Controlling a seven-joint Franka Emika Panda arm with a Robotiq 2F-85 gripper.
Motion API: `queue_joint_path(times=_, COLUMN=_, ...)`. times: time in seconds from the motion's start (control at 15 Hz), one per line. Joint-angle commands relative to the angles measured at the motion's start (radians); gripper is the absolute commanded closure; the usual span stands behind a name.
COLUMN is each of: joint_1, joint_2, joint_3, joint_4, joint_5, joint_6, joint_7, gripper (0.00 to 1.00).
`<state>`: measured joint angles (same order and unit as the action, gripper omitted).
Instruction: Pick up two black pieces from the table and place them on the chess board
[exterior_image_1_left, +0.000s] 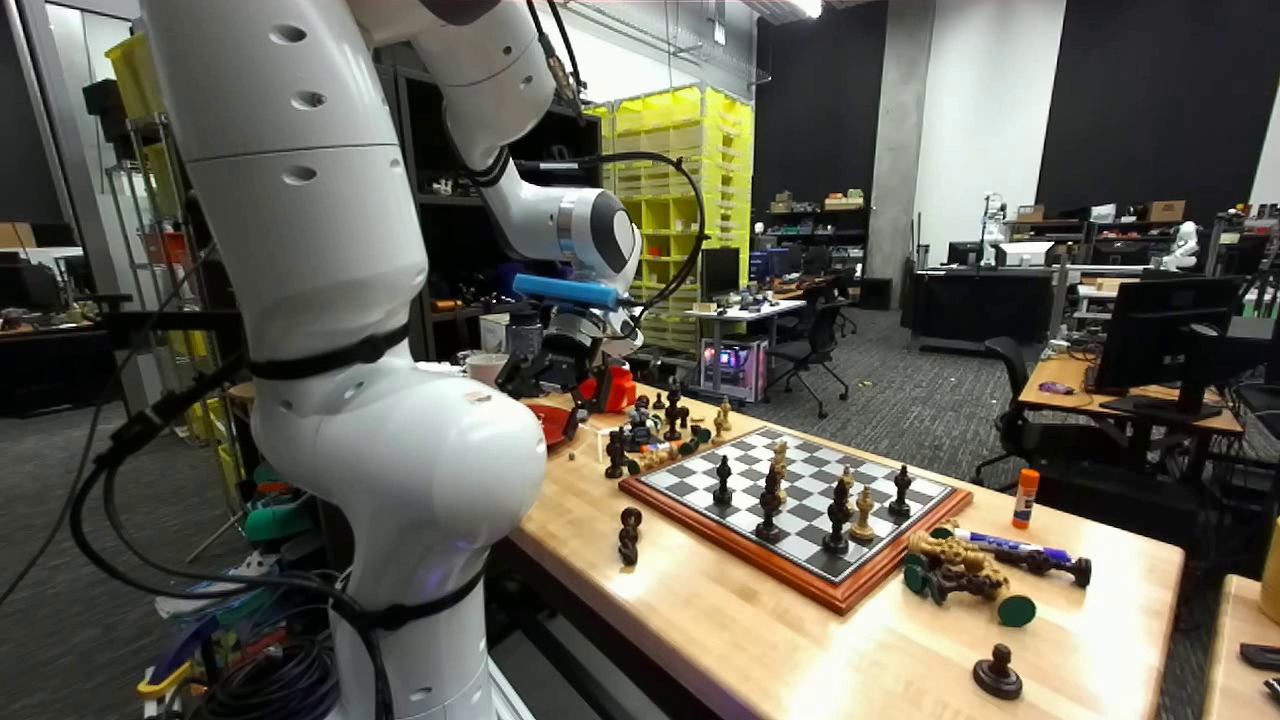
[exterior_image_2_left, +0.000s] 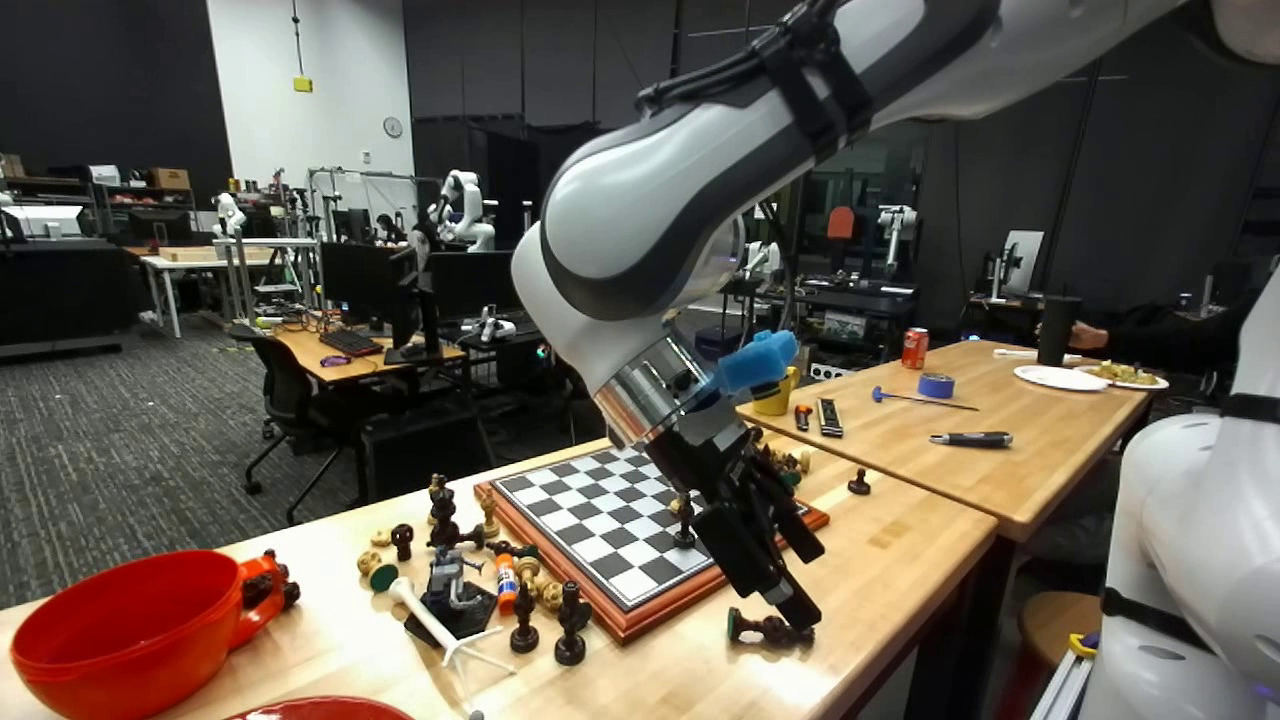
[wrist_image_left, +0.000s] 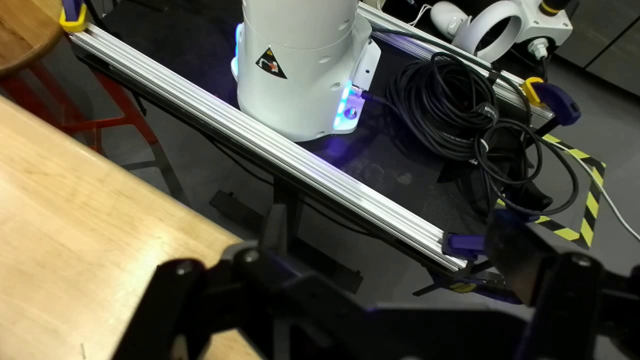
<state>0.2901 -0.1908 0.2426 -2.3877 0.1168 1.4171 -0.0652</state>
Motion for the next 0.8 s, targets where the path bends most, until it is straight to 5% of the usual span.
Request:
queue_joint_path(times=0.0, joint_1=-0.007, joint_2=0.000, joint_3=0.007, joint_4=0.002, joint_5=0.001, joint_6=-0.002, joint_7=-0.001, gripper=0.00)
queue_joint_path(times=0.27, joint_1=0.000, joint_2=-0.018, joint_3=0.011, joint_4=-0.023, joint_5=0.032, joint_6=0.032, joint_7=-0.005, gripper=0.00)
queue_joint_path(times=0.73, joint_1=0.032, joint_2=-0.022, joint_3=0.067, joint_4=-0.090, joint_5=0.205, joint_6=0.404, joint_7=0.066, gripper=0.00)
